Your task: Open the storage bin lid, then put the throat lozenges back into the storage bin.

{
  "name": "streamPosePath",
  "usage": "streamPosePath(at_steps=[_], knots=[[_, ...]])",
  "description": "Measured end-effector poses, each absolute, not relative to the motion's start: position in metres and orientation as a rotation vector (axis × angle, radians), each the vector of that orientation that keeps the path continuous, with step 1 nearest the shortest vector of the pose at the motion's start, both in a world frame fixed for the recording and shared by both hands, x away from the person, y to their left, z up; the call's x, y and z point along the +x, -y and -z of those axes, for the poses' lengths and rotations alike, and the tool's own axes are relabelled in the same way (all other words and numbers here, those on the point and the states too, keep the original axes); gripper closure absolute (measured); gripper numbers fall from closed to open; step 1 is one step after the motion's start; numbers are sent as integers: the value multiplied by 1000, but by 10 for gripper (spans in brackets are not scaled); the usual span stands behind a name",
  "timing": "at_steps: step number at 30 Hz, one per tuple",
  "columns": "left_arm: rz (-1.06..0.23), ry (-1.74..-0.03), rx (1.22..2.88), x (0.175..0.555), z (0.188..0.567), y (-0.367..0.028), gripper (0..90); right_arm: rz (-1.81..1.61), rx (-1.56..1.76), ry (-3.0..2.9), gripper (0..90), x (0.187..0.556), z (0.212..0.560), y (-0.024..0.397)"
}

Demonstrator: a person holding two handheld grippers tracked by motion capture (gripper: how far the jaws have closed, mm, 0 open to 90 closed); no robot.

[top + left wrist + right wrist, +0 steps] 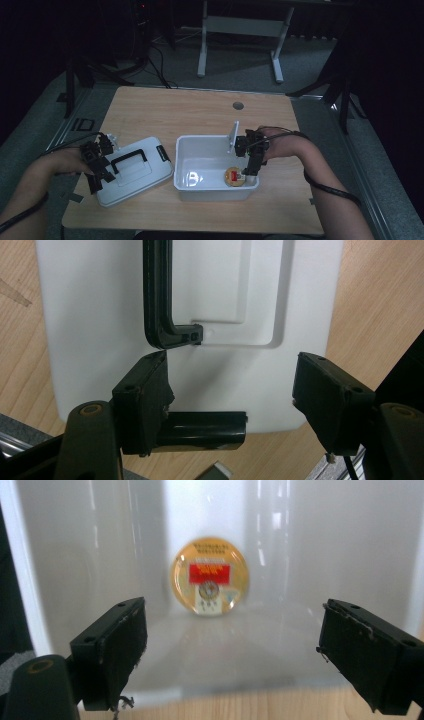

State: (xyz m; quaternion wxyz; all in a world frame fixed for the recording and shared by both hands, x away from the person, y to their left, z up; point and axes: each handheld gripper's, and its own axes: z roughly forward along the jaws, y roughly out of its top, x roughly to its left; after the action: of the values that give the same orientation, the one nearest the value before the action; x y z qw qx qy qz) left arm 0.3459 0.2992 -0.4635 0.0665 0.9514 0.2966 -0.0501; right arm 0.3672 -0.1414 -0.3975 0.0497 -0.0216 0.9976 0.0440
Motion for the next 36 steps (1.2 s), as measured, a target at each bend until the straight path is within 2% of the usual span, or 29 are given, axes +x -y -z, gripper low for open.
streamPosePath(at_steps=[2, 15, 27, 31, 36], knots=[[151, -895, 2869, 346, 463, -299, 303, -138, -65, -3042, 145, 367, 393, 149], [140, -898, 2879, 347, 464, -298, 303, -198, 21, -3037, 146, 359, 385, 202], [57, -888, 2867, 354, 461, -300, 310, -175, 203, -3048, 150, 357, 413, 259], [30, -872, 2875, 356, 464, -297, 322, -177, 222, -3058, 151, 357, 420, 264], [-4, -842, 2907, 358, 467, -293, 387, -169, 248, -3078, 152, 357, 428, 270]])
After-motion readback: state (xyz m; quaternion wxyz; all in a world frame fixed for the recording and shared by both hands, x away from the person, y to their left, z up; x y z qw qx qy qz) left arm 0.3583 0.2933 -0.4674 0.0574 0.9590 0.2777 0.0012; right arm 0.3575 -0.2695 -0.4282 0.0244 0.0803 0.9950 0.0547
